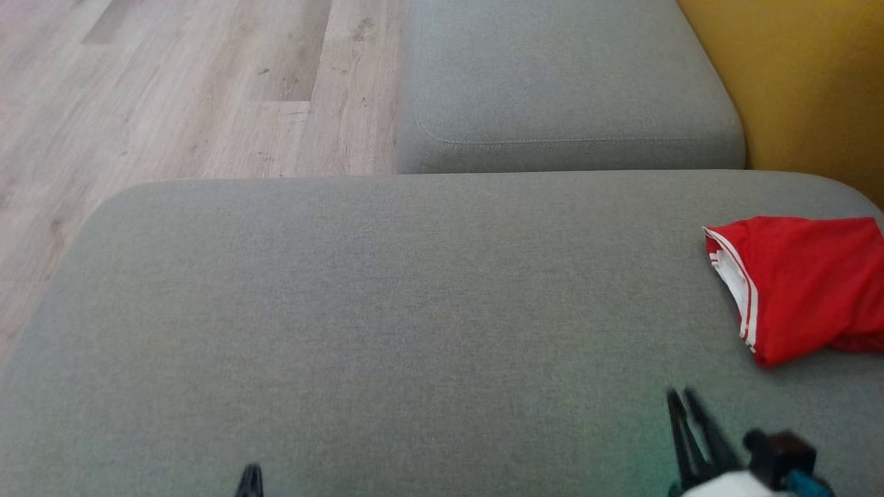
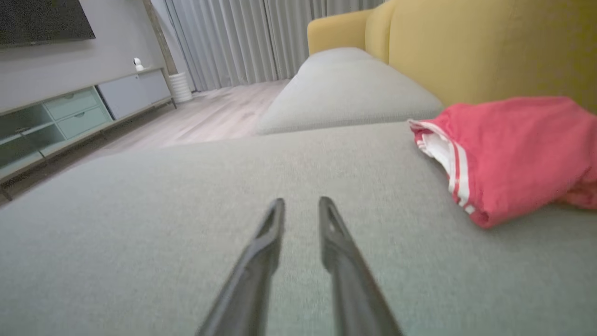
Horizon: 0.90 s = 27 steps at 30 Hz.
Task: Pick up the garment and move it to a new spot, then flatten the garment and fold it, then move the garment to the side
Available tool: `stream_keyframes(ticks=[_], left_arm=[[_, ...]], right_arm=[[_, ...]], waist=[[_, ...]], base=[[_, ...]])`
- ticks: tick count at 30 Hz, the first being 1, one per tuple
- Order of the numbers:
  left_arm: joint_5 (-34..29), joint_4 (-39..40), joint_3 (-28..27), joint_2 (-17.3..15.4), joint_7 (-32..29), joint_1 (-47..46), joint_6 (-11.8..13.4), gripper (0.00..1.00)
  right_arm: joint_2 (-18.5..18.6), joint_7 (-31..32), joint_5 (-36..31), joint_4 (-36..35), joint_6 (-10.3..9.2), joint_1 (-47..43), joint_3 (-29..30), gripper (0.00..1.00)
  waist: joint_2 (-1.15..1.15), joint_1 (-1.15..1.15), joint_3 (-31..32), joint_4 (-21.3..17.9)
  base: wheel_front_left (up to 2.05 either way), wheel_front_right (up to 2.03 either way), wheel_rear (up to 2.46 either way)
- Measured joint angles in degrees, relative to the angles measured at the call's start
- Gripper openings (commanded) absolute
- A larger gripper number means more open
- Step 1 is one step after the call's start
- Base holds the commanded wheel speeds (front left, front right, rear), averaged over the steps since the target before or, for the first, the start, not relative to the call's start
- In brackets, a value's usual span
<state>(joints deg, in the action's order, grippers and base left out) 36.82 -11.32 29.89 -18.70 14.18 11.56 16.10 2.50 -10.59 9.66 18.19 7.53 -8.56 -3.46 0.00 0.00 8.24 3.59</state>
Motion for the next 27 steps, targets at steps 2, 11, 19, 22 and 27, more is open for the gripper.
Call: stream_keyframes(ticks=[2,11,19,22,27], left_arm=[[0.0,-1.43,0.16,0.41,-0.02,0.98,-0.02,0.0],[3.55,-1.74,-0.89,1.38,-1.1,1.56,-1.1,0.0],[7.15,-1.87,-3.13,2.24,-2.61,0.32,-2.61,0.0],[8.49,-1.99,-4.13,2.67,-2.89,0.09,-3.56,0.0],[10.74,-2.37,-5.38,3.24,-3.64,-0.25,-4.39,0.0]], right_arm=[[-0.01,0.01,0.03,1.79,0.0,-1.2,-0.03,0.0],[-0.01,1.05,4.93,2.11,0.0,-1.91,0.29,0.0],[-0.01,2.31,10.33,1.94,0.0,-1.36,1.0,0.0],[-0.01,2.59,12.25,1.82,0.0,-1.3,1.44,0.0],[-0.01,3.38,15.5,1.69,0.0,-0.58,1.9,0.0]], waist=[[0.0,0.0,-0.05,-0.03],[0.0,0.0,-0.59,-0.26],[0.0,0.0,-1.14,-0.49],[0.0,0.0,-1.34,-0.57],[0.0,0.0,-1.67,-0.71]], base=[[0.0,0.0,0.0],[0.0,0.0,0.0],[0.0,0.0,0.0],[0.0,0.0,0.0],[0.0,0.0,0.0]])
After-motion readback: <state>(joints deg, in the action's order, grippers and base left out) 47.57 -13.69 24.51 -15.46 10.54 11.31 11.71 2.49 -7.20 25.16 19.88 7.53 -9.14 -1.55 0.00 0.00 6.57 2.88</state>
